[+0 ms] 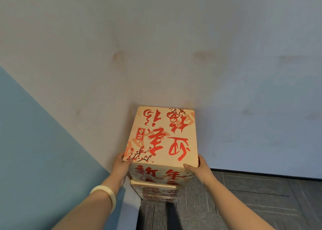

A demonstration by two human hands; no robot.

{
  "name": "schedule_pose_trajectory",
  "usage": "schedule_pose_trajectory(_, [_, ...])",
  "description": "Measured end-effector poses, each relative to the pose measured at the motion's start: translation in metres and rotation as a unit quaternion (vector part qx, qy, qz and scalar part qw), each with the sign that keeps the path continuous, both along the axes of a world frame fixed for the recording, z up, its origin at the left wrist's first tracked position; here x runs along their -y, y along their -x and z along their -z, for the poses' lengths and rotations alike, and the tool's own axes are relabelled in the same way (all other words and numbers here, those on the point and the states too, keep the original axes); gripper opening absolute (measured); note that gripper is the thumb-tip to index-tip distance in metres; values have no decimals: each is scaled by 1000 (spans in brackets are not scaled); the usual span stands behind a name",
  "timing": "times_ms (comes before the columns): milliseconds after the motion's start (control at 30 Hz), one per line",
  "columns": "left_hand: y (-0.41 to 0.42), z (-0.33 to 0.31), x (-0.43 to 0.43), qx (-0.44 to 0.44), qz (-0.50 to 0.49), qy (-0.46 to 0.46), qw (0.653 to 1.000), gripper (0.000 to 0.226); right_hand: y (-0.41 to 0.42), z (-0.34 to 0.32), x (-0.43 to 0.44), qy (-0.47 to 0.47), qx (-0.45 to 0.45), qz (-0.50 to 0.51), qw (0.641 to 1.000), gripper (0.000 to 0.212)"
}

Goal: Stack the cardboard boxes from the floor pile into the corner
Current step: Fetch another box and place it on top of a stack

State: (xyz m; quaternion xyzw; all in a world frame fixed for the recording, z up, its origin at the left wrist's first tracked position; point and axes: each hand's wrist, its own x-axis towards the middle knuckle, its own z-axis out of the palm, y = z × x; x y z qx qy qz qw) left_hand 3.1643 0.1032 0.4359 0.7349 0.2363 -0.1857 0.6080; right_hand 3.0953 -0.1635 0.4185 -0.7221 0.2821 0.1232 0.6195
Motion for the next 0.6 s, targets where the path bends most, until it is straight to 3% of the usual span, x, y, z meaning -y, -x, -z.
schedule_pose_trajectory(200, [0, 9, -3, 5, -18, 2, 1000, 37, 4, 6, 1, -24, 12, 21, 999, 74])
schedule_pose_trajectory(433, [18, 20, -7, -15, -92, 39, 995, 42, 31, 22, 9, -46, -3, 6, 999, 111])
schedule_pose_trajectory(600, [48, 36, -11, -9, -57, 7, 998, 43, 60, 46, 13, -4, -34, -43, 999, 111])
